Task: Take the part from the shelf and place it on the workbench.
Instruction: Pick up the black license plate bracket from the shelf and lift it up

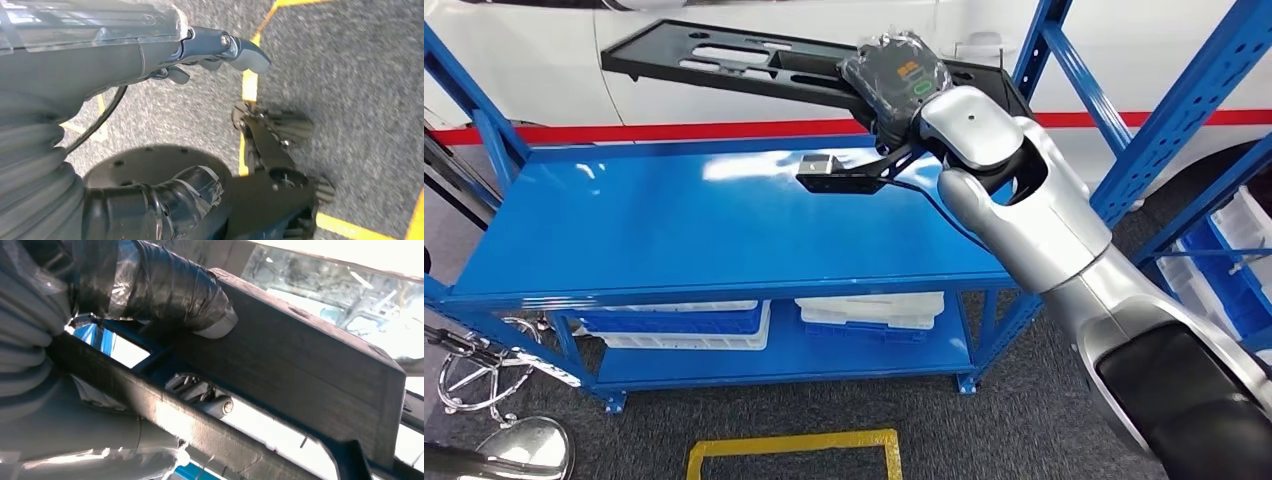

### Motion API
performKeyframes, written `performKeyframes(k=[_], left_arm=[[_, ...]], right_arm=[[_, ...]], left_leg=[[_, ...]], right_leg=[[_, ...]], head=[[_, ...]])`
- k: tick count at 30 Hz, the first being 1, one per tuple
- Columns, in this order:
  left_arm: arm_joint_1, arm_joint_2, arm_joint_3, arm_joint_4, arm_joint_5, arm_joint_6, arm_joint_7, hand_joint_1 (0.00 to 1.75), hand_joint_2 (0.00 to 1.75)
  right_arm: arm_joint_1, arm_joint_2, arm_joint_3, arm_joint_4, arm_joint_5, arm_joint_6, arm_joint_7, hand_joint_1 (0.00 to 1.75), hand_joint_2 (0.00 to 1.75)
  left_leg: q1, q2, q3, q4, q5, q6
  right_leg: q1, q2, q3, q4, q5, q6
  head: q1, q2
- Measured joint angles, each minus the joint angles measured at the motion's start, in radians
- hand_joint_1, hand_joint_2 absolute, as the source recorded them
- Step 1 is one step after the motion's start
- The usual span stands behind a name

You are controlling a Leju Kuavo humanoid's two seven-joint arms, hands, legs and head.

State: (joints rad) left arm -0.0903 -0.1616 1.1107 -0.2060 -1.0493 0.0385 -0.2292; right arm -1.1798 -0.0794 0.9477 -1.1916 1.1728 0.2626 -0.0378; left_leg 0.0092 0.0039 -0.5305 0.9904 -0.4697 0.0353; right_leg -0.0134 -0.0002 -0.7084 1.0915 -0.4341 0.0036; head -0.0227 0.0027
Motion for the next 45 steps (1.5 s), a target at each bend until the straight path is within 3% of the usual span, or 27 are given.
performKeyframes(k=[2, 3, 5, 7, 9, 11, 13, 15, 17, 18, 19, 20, 21, 22, 23, 25, 27, 29, 31, 33, 34, 36, 38, 40, 41, 43, 45], left_arm=[[-0.001, 0.0, 0.002, 0.0, 0.001, 0.0, 0.001, 0.0, 1.75], [-0.001, 0.0, 0.002, 0.0, 0.002, 0.0, 0.001, 0.0, 1.75], [-0.001, 0.0, 0.004, 0.0, 0.003, 0.0, 0.001, 0.0, 1.75], [-0.001, 0.0, 0.007, 0.0, 0.003, 0.0, 0.001, 0.0, 1.75], [-0.001, -0.001, 0.01, 0.0, 0.004, 0.0, 0.001, 0.0, 1.75], [-0.001, -0.001, 0.012, 0.0, 0.004, 0.0, 0.001, 0.0, 1.75], [0.001, -0.001, 0.013, 0.0, 0.004, 0.0, 0.002, 0.0, 1.75], [0.002, -0.001, 0.014, 0.0, 0.004, 0.0, 0.002, 0.0, 1.75], [0.001, -0.001, 0.014, 0.0, 0.004, 0.0, 0.002, 0.0, 1.75], [0.001, -0.001, 0.014, 0.0, 0.004, 0.0, 0.002, 0.0, 1.75], [0.001, -0.001, 0.014, 0.0, 0.004, 0.0, 0.002, 0.0, 1.75], [0.0, -0.001, 0.014, 0.0, 0.004, 0.0, 0.002, 0.0, 1.75], [0.0, -0.001, 0.014, 0.0, 0.004, 0.0, 0.002, 0.0, 1.75], [0.0, 0.0, 0.014, 0.0, 0.003, 0.0, 0.002, 0.0, 1.75], [-0.001, 0.0, 0.014, 0.0, 0.003, 0.0, 0.002, 0.0, 1.75], [-0.002, 0.0, 0.015, 0.0, 0.002, 0.0, 0.002, 0.0, 1.75], [-0.003, 0.0, 0.015, 0.0, 0.0, 0.0, 0.003, 0.0, 1.75], [-0.003, 0.0, 0.016, 0.0, -0.001, 0.001, 0.004, 0.0, 1.75], [-0.004, -0.001, 0.016, 0.0, -0.001, 0.002, 0.005, 0.0, 1.75], [-0.004, 0.0, 0.016, 0.0, -0.002, 0.003, 0.006, 0.0, 1.75], [-0.003, -0.001, 0.016, 0.0, -0.002, 0.004, 0.006, 0.0, 1.75], [-0.003, -0.001, 0.017, 0.0, -0.003, 0.003, 0.006, 0.0, 1.75], [-0.003, -0.001, 0.018, 0.0, -0.005, 0.003, 0.007, 0.0, 1.75], [-0.003, -0.001, 0.019, 0.0, -0.006, 0.004, 0.008, 0.0, 1.75], [-0.003, -0.001, 0.02, 0.0, -0.007, 0.004, 0.008, 0.0, 1.75], [-0.003, -0.001, 0.022, 0.0, -0.007, 0.004, 0.009, 0.0, 1.75], [-0.003, -0.001, 0.025, 0.0, -0.007, 0.004, 0.009, 0.0, 1.75]], right_arm=[[-0.003, -0.002, 0.001, 0.0, 0.0, 0.0, 0.0, 1.75, 1.75], [-0.003, -0.002, 0.002, 0.0, -0.001, 0.0, 0.0, 1.75, 1.75], [-0.003, -0.002, 0.005, 0.0, -0.001, 0.0, 0.0, 1.75, 1.75], [-0.004, -0.002, 0.006, 0.0, -0.001, 0.0, 0.0, 1.75, 1.75], [-0.006, -0.001, 0.006, 0.0, -0.001, 0.0, 0.0, 1.75, 1.75], [-0.007, -0.001, 0.006, -0.001, -0.001, 0.0, 0.0, 1.75, 1.75], [-0.007, -0.001, 0.006, 0.0, -0.001, 0.0, 0.001, 1.75, 1.75], [-0.007, 0.0, 0.006, 0.0, -0.001, 0.0, 0.001, 1.75, 1.75], [-0.008, 0.001, 0.006, 0.0, -0.001, 0.0, 0.001, 1.75, 1.75], [-0.007, 0.001, 0.006, 0.0, -0.001, 0.0, 0.001, 1.75, 1.75], [-0.006, 0.001, 0.006, 0.0, -0.002, 0.0, 0.002, 1.75, 1.75], [-0.005, 0.001, 0.006, 0.0, -0.004, 0.0, 0.002, 1.75, 1.75], [-0.005, 0.001, 0.006, 0.0, -0.007, 0.0, 0.002, 1.75, 1.75], [-0.004, 0.001, 0.006, 0.0, -0.011, 0.001, 0.002, 1.75, 1.75], [-0.005, 0.001, 0.006, 0.0, -0.014, 0.001, 0.002, 1.75, 1.75], [-0.005, 0.001, 0.006, 0.0, -0.018, 0.0, 0.003, 1.75, 1.75], [-0.005, 0.0, 0.006, 0.0, -0.02, -0.001, 0.003, 1.75, 1.75], [-0.005, -0.004, 0.006, 0.0, -0.023, -0.001, 0.003, 1.75, 1.75], [-0.004, -0.009, 0.006, 0.001, -0.024, -0.002, 0.002, 1.75, 1.75], [-0.002, -0.012, 0.006, 0.001, -0.025, -0.002, 0.002, 1.75, 1.75], [0.0, -0.014, 0.006, 0.001, -0.026, -0.003, 0.002, 1.75, 1.75], [0.004, -0.017, 0.006, 0.002, -0.027, -0.003, 0.002, 1.75, 1.75], [0.005, -0.018, 0.007, 0.002, -0.03, -0.004, 0.002, 1.75, 1.75], [0.005, -0.018, 0.007, 0.002, -0.033, -0.006, 0.001, 1.75, 1.75], [0.005, -0.019, 0.007, 0.002, -0.034, -0.008, 0.001, 1.75, 1.75], [0.006, -0.019, 0.008, 0.002, -0.036, -0.012, 0.0, 1.75, 1.75], [0.007, -0.018, 0.009, 0.002, -0.036, -0.013, -0.001, 1.75, 1.75]], left_leg=[[-0.001, 0.003, -0.026, 0.002, 0.021, 0.008], [-0.002, 0.004, -0.041, 0.006, 0.03, 0.009], [-0.002, 0.004, -0.072, 0.017, 0.045, 0.007], [-0.001, 0.004, -0.1, 0.034, 0.056, 0.003], [-0.004, 0.001, -0.122, 0.049, 0.065, -0.007], [-0.006, -0.001, -0.133, 0.053, 0.078, -0.019], [-0.005, -0.003, -0.141, 0.053, 0.087, -0.031], [-0.002, -0.005, -0.163, 0.092, 0.033, -0.042], [0.001, -0.004, -0.192, 0.2, -0.069, -0.051], [0.002, -0.004, -0.202, 0.262, -0.103, -0.053], [0.003, -0.004, -0.202, 0.309, -0.114, -0.055], [0.003, -0.004, -0.191, 0.33, -0.1, -0.055], [0.003, -0.004, -0.164, 0.316, -0.07, -0.053], [0.002, -0.004, -0.121, 0.272, -0.041, -0.049], [0.001, -0.004, -0.067, 0.203, -0.032, -0.044], [-0.004, -0.006, 0.023, 0.068, -0.054, -0.033], [-0.011, -0.007, 0.046, 0.014, -0.065, -0.025], [-0.006, -0.003, 0.038, 0.005, -0.041, -0.012], [-0.002, 0.004, 0.018, -0.002, -0.013, 0.003], [-0.004, 0.007, -0.014, 0.001, 0.012, 0.011], [-0.004, 0.007, -0.032, 0.004, 0.022, 0.011], [-0.004, 0.007, -0.067, 0.015, 0.041, 0.008], [-0.004, 0.006, -0.099, 0.032, 0.054, 0.001], [-0.007, 0.005, -0.119, 0.047, 0.064, -0.008], [-0.008, 0.005, -0.124, 0.05, 0.07, -0.014], [-0.006, 0.004, -0.131, 0.048, 0.082, -0.026], [-0.002, 0.002, -0.152, 0.074, 0.048, -0.036]], right_leg=[[-0.001, 0.0, -0.032, 0.119, -0.097, 0.005], [-0.002, 0.0, -0.043, 0.18, -0.126, 0.007], [-0.003, 0.0, -0.028, 0.223, -0.12, 0.01], [-0.004, 0.0, 0.053, 0.134, -0.077, 0.008], [-0.001, 0.001, 0.133, 0.016, -0.073, 0.0], [0.005, 0.002, 0.152, -0.027, -0.08, -0.01], [0.003, 0.0, 0.137, -0.032, -0.061, -0.023], [-0.002, -0.003, 0.115, -0.039, -0.035, -0.039], [-0.001, -0.005, 0.086, -0.041, -0.011, -0.047], [0.0, -0.005, 0.07, -0.04, 0.001, -0.048], [0.001, -0.005, 0.053, -0.039, 0.013, -0.047], [0.002, -0.005, 0.037, -0.038, 0.023, -0.047], [0.003, -0.005, 0.022, -0.038, 0.033, -0.045], [0.004, -0.005, 0.009, -0.037, 0.044, -0.044], [0.005, -0.005, -0.001, -0.036, 0.054, -0.041], [0.006, -0.006, -0.009, -0.038, 0.075, -0.032], [0.003, -0.008, -0.007, -0.048, 0.097, -0.02], [0.002, -0.006, -0.012, -0.048, 0.093, -0.009], [0.002, -0.001, -0.035, 0.016, 0.012, -0.002], [0.0, 0.0, -0.063, 0.147, -0.087, 0.002], [-0.001, 0.0, -0.07, 0.204, -0.104, 0.005], [-0.003, 0.0, -0.046, 0.241, -0.072, 0.009], [-0.006, 0.0, 0.042, 0.149, -0.037, 0.008], [-0.003, 0.001, 0.131, 0.021, -0.061, 0.001], [0.001, 0.002, 0.152, -0.017, -0.077, -0.003], [0.003, 0.0, 0.149, -0.033, -0.07, -0.016], [0.0, -0.003, 0.133, -0.041, -0.051, -0.033]], head=[[0.0, 0.0], [0.0, 0.0], [0.0, 0.0], [0.0, 0.0], [-0.001, 0.0], [-0.001, 0.0], [0.0, 0.0], [-0.001, 0.0], [-0.002, 0.0], [-0.002, 0.0], [-0.002, 0.0], [-0.002, 0.0], [-0.002, 0.0], [-0.002, 0.0], [-0.002, 0.0], [-0.002, 0.0], [-0.003, 0.0], [-0.003, 0.0], [-0.002, 0.0], [-0.001, 0.0], [-0.001, 0.0], [-0.001, 0.0], [-0.001, 0.0], [-0.002, 0.0], [-0.002, 0.0], [-0.001, 0.0], [-0.002, 0.0]])
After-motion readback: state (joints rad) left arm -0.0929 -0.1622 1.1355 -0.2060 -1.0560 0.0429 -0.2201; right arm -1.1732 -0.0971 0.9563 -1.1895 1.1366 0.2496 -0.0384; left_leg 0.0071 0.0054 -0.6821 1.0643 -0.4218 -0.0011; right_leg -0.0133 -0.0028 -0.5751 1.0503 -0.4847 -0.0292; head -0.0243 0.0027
